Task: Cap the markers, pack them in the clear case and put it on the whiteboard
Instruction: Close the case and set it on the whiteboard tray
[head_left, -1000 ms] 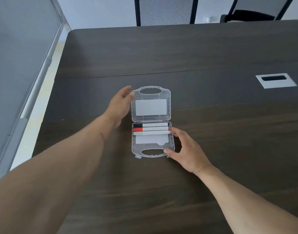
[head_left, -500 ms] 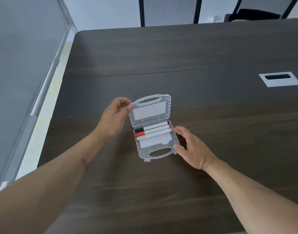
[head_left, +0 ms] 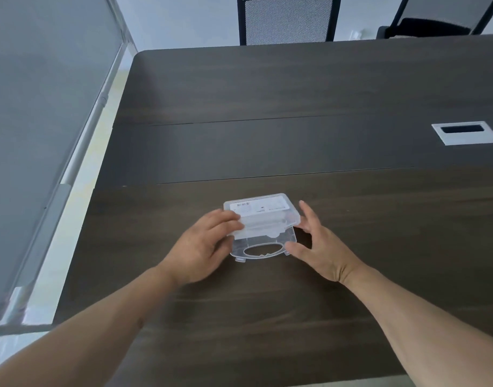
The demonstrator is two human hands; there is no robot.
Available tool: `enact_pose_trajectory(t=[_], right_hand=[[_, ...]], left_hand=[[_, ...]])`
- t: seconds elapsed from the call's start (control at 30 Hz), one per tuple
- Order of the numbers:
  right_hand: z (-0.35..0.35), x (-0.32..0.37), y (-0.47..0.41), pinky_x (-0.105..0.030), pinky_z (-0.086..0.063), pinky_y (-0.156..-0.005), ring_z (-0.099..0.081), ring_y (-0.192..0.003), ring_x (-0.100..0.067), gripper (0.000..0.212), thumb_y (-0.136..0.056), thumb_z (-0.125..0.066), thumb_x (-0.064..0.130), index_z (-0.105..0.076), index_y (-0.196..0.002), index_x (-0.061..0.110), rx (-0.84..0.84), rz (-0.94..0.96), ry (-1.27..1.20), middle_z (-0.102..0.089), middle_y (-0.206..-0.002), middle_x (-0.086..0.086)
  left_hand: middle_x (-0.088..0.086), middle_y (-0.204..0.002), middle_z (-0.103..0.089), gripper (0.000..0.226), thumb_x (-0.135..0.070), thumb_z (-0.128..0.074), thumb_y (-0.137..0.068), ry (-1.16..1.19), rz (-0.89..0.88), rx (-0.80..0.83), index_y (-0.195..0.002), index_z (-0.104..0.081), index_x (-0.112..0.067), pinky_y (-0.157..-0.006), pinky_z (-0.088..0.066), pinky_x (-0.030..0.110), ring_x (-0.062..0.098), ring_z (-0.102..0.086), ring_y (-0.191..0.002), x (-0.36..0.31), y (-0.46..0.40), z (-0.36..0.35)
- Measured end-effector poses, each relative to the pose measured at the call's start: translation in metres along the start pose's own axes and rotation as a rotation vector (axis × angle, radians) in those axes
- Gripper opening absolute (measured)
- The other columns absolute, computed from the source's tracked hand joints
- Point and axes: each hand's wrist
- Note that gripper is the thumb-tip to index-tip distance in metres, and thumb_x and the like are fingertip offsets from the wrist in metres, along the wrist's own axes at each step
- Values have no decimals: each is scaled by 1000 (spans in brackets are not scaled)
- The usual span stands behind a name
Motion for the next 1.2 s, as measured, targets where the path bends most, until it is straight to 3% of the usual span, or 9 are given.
enact_pose_trajectory(t=[0.1, 0.27, 0.37, 0.57, 0.77, 0.87, 1.0, 1.2], right_hand=[[0, 1, 4, -48, -19, -114, -27, -139, -12, 117, -58, -56, 83, 15, -142, 42, 29, 6, -29, -29, -152, 16], [-2, 0, 5, -45, -20, -115, -25, -140, -11, 122, -54, -70, 75, 10, -142, 46, 47, 18, -22, -26, -153, 15], [-3, 1, 4, -46, -26, -113, -26, -139, -13, 115, -55, -70, 75, -2, -143, 46, 44, 23, 32, -25, -154, 13], [-4, -2, 3, -33, -28, -108, -27, -134, -10, 100, -62, -66, 73, -23, -144, 34, 13, 32, 100, -16, -151, 16], [-4, -1, 3, -38, -27, -110, -19, -138, -9, 105, -62, -69, 70, -17, -146, 34, 41, 49, 176, 2, -151, 27], [-2, -5, 2, -34, -25, -110, -17, -138, -5, 96, -68, -68, 65, -19, -145, 36, 69, 122, 243, 11, -150, 32], [3, -11, -6, -28, -18, -110, -13, -140, -4, 85, -75, -66, 59, -24, -145, 37, 87, 179, 327, 5, -153, 29], [8, -12, -11, -25, -24, -108, -24, -135, -2, 71, -78, -68, 52, -37, -140, 37, 65, 198, 284, -7, -153, 27]], left_hand=[[9, -123, -59, 29, -14, -51, -89, -66, -70, 8, -115, -61, -7, -109, -33, 31, 24, -48, -120, 3, 9, -10], [11, -125, -58, 31, -10, -60, -86, -149, -102, 45, -117, -60, -7, -110, -32, 35, 29, -47, -122, 9, 19, -25], [13, -125, -57, 35, -13, -63, -82, -181, -123, 57, -117, -60, -5, -111, -32, 38, 29, -47, -122, 9, 20, -29], [11, -128, -55, 44, -27, -66, -79, -219, -99, 92, -118, -59, -8, -110, -32, 34, 29, -44, -126, 15, 26, -35], [10, -126, -57, 40, -30, -63, -82, -212, -99, 74, -116, -61, -9, -109, -34, 33, 27, -44, -125, 20, 25, -40], [9, -124, -59, 35, -30, -61, -86, -211, -125, 58, -115, -63, -9, -109, -33, 31, 27, -46, -123, 23, 24, -42], [7, -121, -60, 30, -27, -62, -87, -198, -138, 49, -112, -64, -11, -108, -34, 30, 26, -47, -121, 26, 22, -42], [5, -116, -63, 29, -34, -58, -90, -179, -139, 66, -106, -66, -12, -107, -35, 29, 25, -49, -116, 24, 15, -36]])
Point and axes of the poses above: each hand's wrist, its own y-axis away from the middle knuckle, its own z-axis out of the back of the hand, x = y × z
